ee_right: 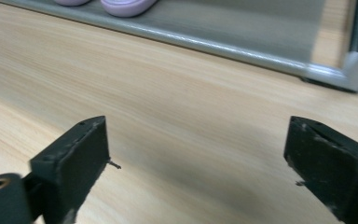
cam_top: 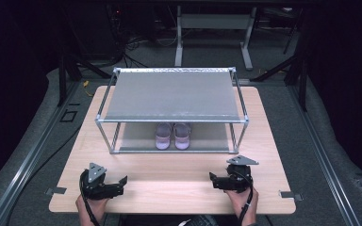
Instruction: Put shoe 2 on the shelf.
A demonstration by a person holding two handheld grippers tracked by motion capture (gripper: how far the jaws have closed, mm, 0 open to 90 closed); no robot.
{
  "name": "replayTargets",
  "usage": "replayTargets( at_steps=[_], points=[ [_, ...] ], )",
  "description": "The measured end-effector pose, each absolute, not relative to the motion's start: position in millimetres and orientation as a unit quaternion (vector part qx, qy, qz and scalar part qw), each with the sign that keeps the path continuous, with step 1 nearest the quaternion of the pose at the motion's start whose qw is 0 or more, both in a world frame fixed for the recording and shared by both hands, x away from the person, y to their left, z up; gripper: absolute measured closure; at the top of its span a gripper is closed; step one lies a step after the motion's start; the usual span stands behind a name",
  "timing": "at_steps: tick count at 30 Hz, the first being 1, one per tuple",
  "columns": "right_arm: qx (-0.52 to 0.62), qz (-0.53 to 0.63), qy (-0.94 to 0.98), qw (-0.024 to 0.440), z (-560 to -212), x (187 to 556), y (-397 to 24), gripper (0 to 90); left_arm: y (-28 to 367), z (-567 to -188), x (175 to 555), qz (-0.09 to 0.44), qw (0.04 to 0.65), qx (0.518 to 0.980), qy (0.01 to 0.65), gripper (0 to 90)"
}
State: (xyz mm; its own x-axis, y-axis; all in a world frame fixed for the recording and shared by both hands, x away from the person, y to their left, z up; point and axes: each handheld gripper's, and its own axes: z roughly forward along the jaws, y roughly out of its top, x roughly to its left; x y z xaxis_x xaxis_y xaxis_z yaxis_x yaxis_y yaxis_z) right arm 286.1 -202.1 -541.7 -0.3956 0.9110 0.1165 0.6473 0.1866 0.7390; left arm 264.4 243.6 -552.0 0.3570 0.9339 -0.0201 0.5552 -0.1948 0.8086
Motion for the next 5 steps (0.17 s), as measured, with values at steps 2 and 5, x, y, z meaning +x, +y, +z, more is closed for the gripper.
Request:
replayTargets(
  at_steps=[2, 5],
  points=[
    [0.525, 0.372, 0.743, 0.183, -542.6, 281.2, -208.9, 1.5, 243.1, -552.0, 264.6, 0.249, 0.378, 0.733, 0.508, 0.0],
    [0.53, 0.377, 0.737, 0.186, -542.9, 274.0, -220.4, 0.1, 243.1, -552.0, 265.4, 0.248, 0.376, 0.733, 0.51, 0.0]
  ],
)
